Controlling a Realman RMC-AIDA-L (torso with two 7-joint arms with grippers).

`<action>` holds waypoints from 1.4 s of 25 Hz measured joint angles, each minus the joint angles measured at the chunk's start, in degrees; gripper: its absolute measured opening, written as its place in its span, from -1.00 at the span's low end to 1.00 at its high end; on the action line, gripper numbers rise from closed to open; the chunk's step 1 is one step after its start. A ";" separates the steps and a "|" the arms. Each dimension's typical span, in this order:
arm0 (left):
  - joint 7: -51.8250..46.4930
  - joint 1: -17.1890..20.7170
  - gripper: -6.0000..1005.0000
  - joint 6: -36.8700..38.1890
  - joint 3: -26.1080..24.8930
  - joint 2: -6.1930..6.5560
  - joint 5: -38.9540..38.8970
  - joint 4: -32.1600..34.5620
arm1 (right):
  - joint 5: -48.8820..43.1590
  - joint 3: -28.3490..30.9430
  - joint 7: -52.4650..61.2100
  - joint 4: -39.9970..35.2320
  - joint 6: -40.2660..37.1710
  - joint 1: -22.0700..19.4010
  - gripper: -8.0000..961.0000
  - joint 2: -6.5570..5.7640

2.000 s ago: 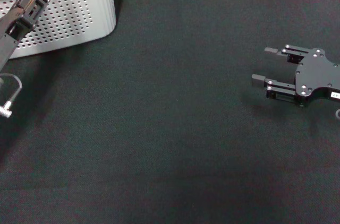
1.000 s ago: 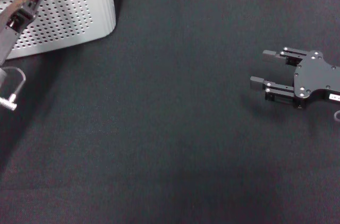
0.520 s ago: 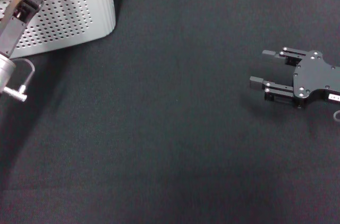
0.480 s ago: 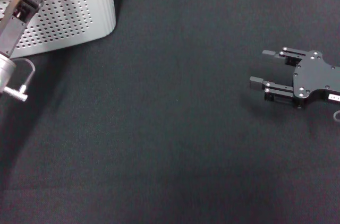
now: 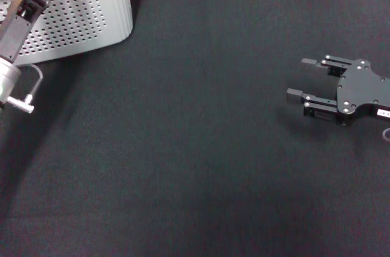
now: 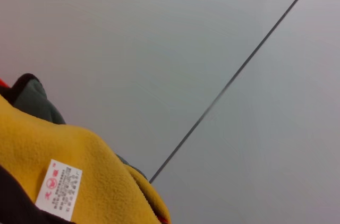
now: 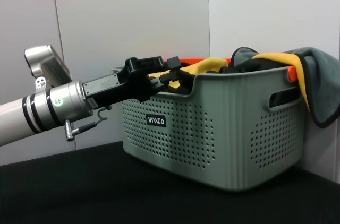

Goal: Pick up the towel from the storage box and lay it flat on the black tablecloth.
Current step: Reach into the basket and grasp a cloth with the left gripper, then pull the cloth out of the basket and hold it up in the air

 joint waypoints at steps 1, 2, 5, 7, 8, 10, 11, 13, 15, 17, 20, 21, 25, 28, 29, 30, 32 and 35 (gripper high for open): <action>0.00 -0.02 -0.34 0.00 -0.04 0.00 0.00 -0.02 | 0.01 0.02 0.00 0.28 0.00 0.08 0.14 0.00; -0.01 -0.03 -0.35 -0.02 -0.10 0.00 0.00 -0.03 | 0.02 0.04 -0.01 0.46 0.00 0.12 0.14 0.00; -0.05 -0.03 -0.42 -0.24 -0.29 0.01 -0.22 -0.27 | 0.04 0.06 -0.10 0.79 0.02 0.15 0.13 0.00; -0.27 -0.09 -0.56 -0.23 -0.34 0.06 -1.26 -0.87 | 0.05 0.01 -0.37 0.82 0.04 0.15 0.13 0.00; -0.27 -0.09 -0.62 -0.23 -0.34 0.06 -1.26 -0.87 | 0.05 -0.05 -0.49 0.82 0.04 0.15 0.12 0.00; -0.55 -0.12 -0.76 -0.11 -0.30 0.06 -2.09 -1.31 | 0.06 -0.16 -0.59 0.85 0.05 0.14 0.12 0.00; -0.94 -0.11 -0.80 -0.08 -0.21 0.09 -2.25 -1.43 | 0.07 -0.15 -0.60 0.87 0.05 0.09 0.12 0.00; -1.52 -0.12 -0.88 -0.08 -0.10 0.17 -2.22 -1.49 | 0.08 -0.11 -0.62 0.90 0.06 -0.06 0.12 0.00; -3.64 -0.06 -0.95 -0.08 0.14 0.37 -1.75 -1.38 | 0.10 -0.07 -0.64 0.92 0.07 -0.18 0.11 0.00; -4.24 0.12 -0.99 0.56 0.17 0.39 -1.41 -0.91 | 0.11 -0.04 -0.69 1.10 0.08 -0.22 0.11 0.00; -4.53 0.47 -0.99 5.11 0.29 0.48 1.15 0.87 | 0.49 0.01 -1.10 1.46 0.17 -0.25 0.10 0.00; -4.81 0.71 -0.99 7.36 0.35 0.52 2.69 2.18 | 0.73 0.01 -1.30 1.56 0.24 -0.27 0.10 0.00; -7.38 1.61 -0.99 16.25 0.37 0.59 8.04 8.89 | 1.69 -0.19 -1.62 1.99 0.54 -0.20 0.09 0.01; -12.01 1.75 -0.99 24.12 0.39 0.68 10.62 14.13 | 2.29 -0.18 -1.65 2.24 0.99 0.00 0.09 0.00; -13.86 1.63 -0.99 26.37 0.40 0.70 10.72 15.60 | 2.70 -0.26 -1.73 2.32 1.09 0.07 0.09 0.00; -15.53 1.43 -0.99 28.14 0.39 0.70 10.56 16.78 | 3.17 -0.37 -1.92 2.34 1.35 0.10 0.09 0.01; -19.22 0.69 -0.99 31.83 0.46 0.52 9.19 19.09 | 4.07 -0.44 -2.63 2.36 2.37 0.17 0.08 0.03; -23.66 -0.67 -0.99 35.17 2.30 0.43 4.84 20.11 | 4.84 -0.49 -3.72 2.24 5.27 0.24 0.08 0.08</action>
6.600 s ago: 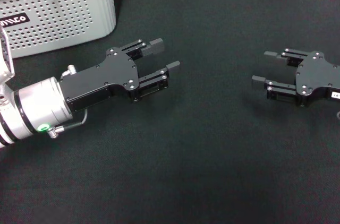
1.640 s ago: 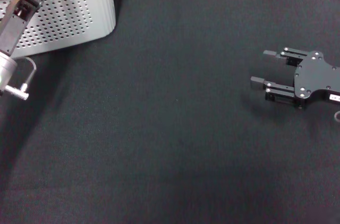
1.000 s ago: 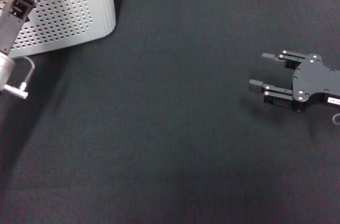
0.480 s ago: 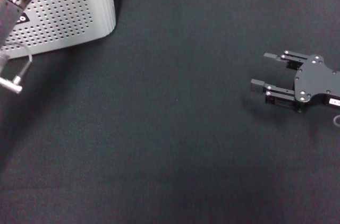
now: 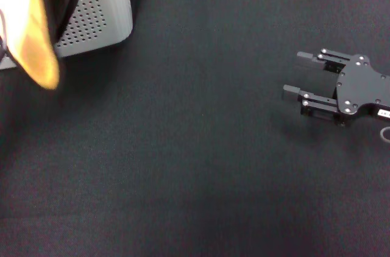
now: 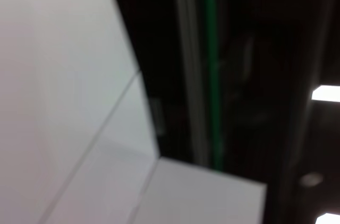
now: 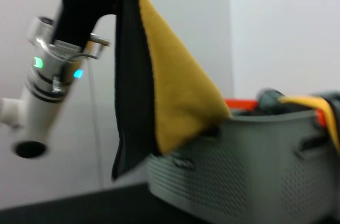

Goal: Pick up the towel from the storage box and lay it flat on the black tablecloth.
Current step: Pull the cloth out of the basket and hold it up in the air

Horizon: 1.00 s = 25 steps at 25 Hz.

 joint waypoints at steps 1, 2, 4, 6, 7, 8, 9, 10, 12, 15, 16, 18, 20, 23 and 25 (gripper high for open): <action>-0.89 -0.33 -0.99 0.63 1.62 0.03 -2.29 0.17 | 0.28 0.00 -0.23 -0.13 1.08 0.03 0.07 0.01; -1.41 -0.56 -0.99 0.96 3.46 0.08 -4.60 0.56 | 0.68 0.01 -0.43 -0.29 2.17 0.05 0.07 0.00; -1.72 -0.82 -0.99 1.14 6.73 0.09 -8.19 1.52 | 1.87 -0.05 -1.04 -0.51 4.31 0.07 0.07 0.02; -1.38 -1.05 -0.99 1.07 9.50 0.02 -10.28 2.31 | 3.53 -0.21 -2.18 -0.71 6.97 0.21 0.07 0.02; -1.15 -1.16 -0.99 1.03 10.02 -0.01 -10.51 2.34 | 4.34 -0.40 -2.77 -0.74 8.18 0.34 0.06 0.04; -0.97 -1.24 -0.99 0.98 10.42 -0.04 -10.61 2.33 | 5.05 -0.72 -3.19 -0.75 9.05 0.53 0.06 0.05; -0.87 -1.27 -0.99 0.95 10.52 -0.07 -10.62 2.24 | 6.27 -1.42 -3.77 -0.85 10.02 0.92 0.06 0.07; -0.82 -1.27 -0.99 0.95 10.61 -0.09 -10.56 2.15 | 7.32 -2.16 -4.11 -1.00 10.36 1.33 0.06 0.08; -0.82 -1.14 -0.99 0.94 11.15 -0.11 -10.43 2.08 | 8.65 -3.17 -4.48 -1.24 10.32 1.97 0.05 0.09; -0.82 -1.13 -0.99 0.94 13.11 -0.10 -10.38 2.03 | 9.54 -4.00 -5.17 -1.16 10.05 3.23 0.05 0.10; -0.83 -1.17 -0.99 0.95 13.90 -0.05 -10.38 2.03 | 9.54 -4.13 -5.21 -0.88 9.98 3.63 0.05 0.10; -0.83 -1.07 -0.99 0.94 14.65 -0.02 -10.37 2.03 | 9.55 -4.72 -5.29 -0.26 9.73 4.30 0.04 0.16; -0.84 -0.93 -0.99 0.95 14.85 -0.06 -10.36 2.03 | 9.55 -5.64 -5.69 -0.02 9.45 4.48 0.04 0.23; -0.90 -1.00 -0.99 1.04 15.00 -0.09 -10.33 2.04 | 9.59 -7.27 -6.30 0.01 7.69 4.49 0.04 0.29; -1.12 -1.15 -0.99 1.11 15.06 -0.10 -10.41 2.19 | 9.82 -8.20 -6.38 0.05 6.23 4.51 0.03 0.28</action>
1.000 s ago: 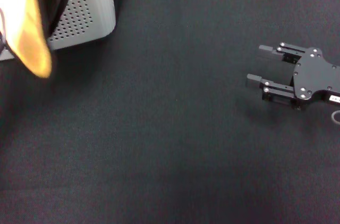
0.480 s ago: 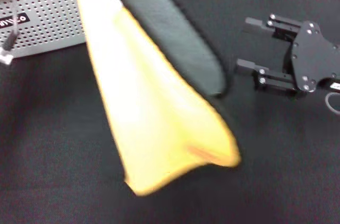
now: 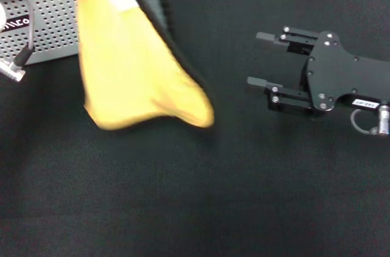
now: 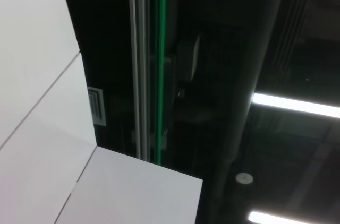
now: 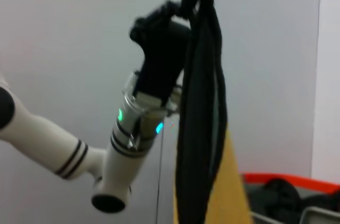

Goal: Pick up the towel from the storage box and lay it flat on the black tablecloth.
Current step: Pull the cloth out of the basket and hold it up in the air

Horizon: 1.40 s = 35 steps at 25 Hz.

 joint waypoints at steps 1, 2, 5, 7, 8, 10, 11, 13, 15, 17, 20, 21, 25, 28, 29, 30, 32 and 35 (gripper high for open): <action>-0.11 -0.11 -0.99 0.01 0.24 0.00 -0.14 0.14 | 0.25 -0.68 -0.07 0.02 -0.93 0.03 0.03 0.00; -0.22 -0.27 -0.99 0.02 0.63 0.00 -0.33 0.29 | 0.29 -1.04 -0.15 0.04 -1.38 0.10 0.03 -0.01; -0.09 -0.94 -0.99 0.01 1.53 0.16 -0.79 0.43 | 0.53 -2.13 -0.77 0.06 -2.50 0.56 0.02 -0.01; 0.09 -1.32 -0.99 -0.06 1.45 0.22 -0.82 0.40 | 0.74 -2.28 -1.29 0.11 -2.56 0.67 0.02 -0.01; 0.14 -1.43 -0.99 -0.10 1.36 0.25 -0.82 0.33 | 1.25 -2.30 -1.64 0.29 -2.58 0.69 0.02 -0.01; 0.37 -1.58 -0.99 -0.20 1.17 0.30 -0.83 0.13 | 2.28 -2.58 -2.16 0.65 -2.60 0.73 0.01 -0.01; 0.58 -1.60 -0.99 -0.24 1.11 0.32 -0.85 0.10 | 3.03 -3.04 -2.41 0.82 -2.62 0.75 0.01 -0.02; 0.97 -1.60 -0.99 -0.29 1.06 0.33 -0.89 0.08 | 4.57 -4.76 -3.08 0.94 -2.60 0.77 0.01 0.00; 1.31 -1.60 -0.99 -0.34 1.05 0.25 -0.93 0.02 | 5.73 -6.61 -4.00 0.90 -2.48 0.76 0.00 0.00; 1.48 -1.60 -0.99 -0.37 1.05 0.16 -0.95 -0.07 | 7.08 -8.78 -4.67 0.51 -2.43 0.59 0.00 0.00; 1.79 -1.62 -0.99 -0.45 1.05 0.10 -0.97 -0.58 | 10.48 -11.87 -4.82 0.28 -2.40 0.11 0.00 -0.01; 2.01 -1.63 -0.99 -0.47 1.05 0.10 -1.00 -0.82 | 10.48 -11.87 -4.82 0.28 -2.40 0.11 0.00 -0.01; 3.13 -1.66 -0.99 -0.52 1.14 0.10 -1.12 -1.77 | 11.65 -12.75 -4.83 -0.08 -1.72 -0.38 0.01 -0.01; 3.81 -1.74 -0.99 -0.55 1.22 0.05 -1.15 -1.95 | 12.58 -13.62 -5.26 -0.07 -1.61 -0.37 0.01 -0.01; 4.11 -1.84 -0.99 -0.58 1.20 0.04 -1.15 -2.01 | 12.90 -14.02 -5.64 0.05 -1.98 -0.32 0.01 -0.01; 4.34 -1.97 -0.99 -0.70 1.16 0.04 -1.19 -2.10 | 13.05 -14.24 -5.96 0.21 -2.50 -0.27 0.01 -0.01; 4.76 -2.45 -0.99 -1.07 1.09 0.01 -1.28 -2.42 | 13.35 -14.64 -6.20 0.47 -3.44 -0.16 0.01 -0.01; 5.42 -3.18 -0.99 -1.79 1.16 -0.05 -1.99 -3.41 | 14.07 -15.69 -6.23 0.64 -5.21 0.00 0.01 -0.01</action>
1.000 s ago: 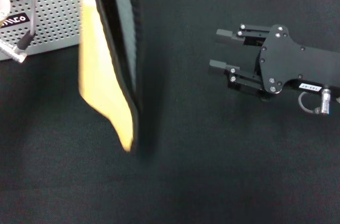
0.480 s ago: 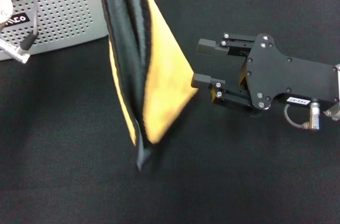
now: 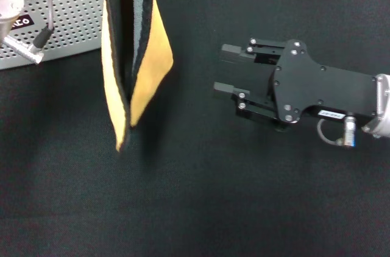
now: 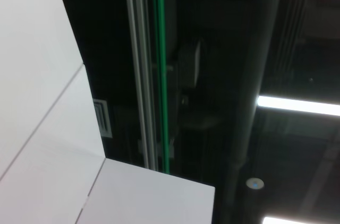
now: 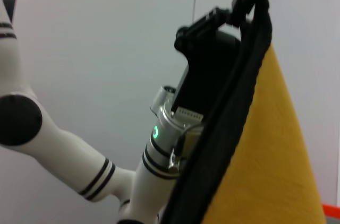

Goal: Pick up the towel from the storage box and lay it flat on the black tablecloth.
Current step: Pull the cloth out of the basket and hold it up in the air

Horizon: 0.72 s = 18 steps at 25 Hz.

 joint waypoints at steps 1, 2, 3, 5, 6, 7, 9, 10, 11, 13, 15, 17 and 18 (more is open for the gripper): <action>0.22 -0.08 -0.99 -0.25 0.04 -0.01 -0.34 -0.23 | 0.49 -0.76 0.00 0.00 -0.94 0.02 0.01 0.01; 0.41 -0.11 -0.99 -0.44 0.05 -0.02 -0.60 -0.34 | 1.56 -2.21 0.00 -0.12 -2.50 0.03 0.01 0.00; 0.77 -0.15 -0.99 -0.85 0.06 -0.05 -0.79 -0.43 | 2.56 -3.53 -0.01 -0.30 -4.03 0.03 0.01 0.00; 1.20 -0.21 -0.99 -1.28 0.07 -0.09 -0.85 -0.45 | 4.23 -5.69 -0.01 -0.52 -6.29 0.05 0.01 0.01; 1.94 -0.55 -0.99 -2.10 0.21 -0.15 -0.88 -0.71 | 5.23 -7.35 -0.07 -0.65 -7.44 0.09 0.01 0.01; 2.06 -0.65 -0.99 -2.24 0.24 -0.16 -0.88 -0.84 | 5.55 -7.92 -0.09 -0.71 -7.62 0.15 0.01 0.01; 2.54 -1.15 -0.99 -2.40 0.22 -0.20 -0.88 -1.69 | 5.93 -8.78 -0.11 -1.01 -7.66 0.25 0.01 0.01; 2.99 -1.41 -0.99 -2.43 0.11 -0.20 -0.88 -2.18 | 5.97 -9.07 0.11 -1.41 -7.61 0.27 0.01 0.01; 3.32 -1.52 -0.99 -2.44 0.06 -0.20 -0.88 -2.40 | 6.03 -9.21 0.41 -1.88 -7.55 0.22 0.01 0.01; 4.14 -1.47 -0.99 -2.45 -0.03 -0.21 -0.88 -2.62 | 6.09 -9.31 1.03 -3.03 -7.37 -0.23 0.01 0.01; 4.70 -1.22 -0.99 -2.45 -0.06 -0.21 -0.88 -2.69 | 6.26 -9.28 1.28 -4.05 -7.21 -0.85 0.01 0.01; 5.18 -1.04 -0.99 -2.45 -0.08 -0.21 -0.88 -2.95 | 6.32 -9.05 1.36 -4.93 -7.20 -1.45 0.02 0.00; 5.44 -1.05 -0.99 -2.45 -0.04 -0.21 -0.88 -3.17 | 6.34 -8.90 1.28 -5.35 -7.19 -1.78 0.02 -0.02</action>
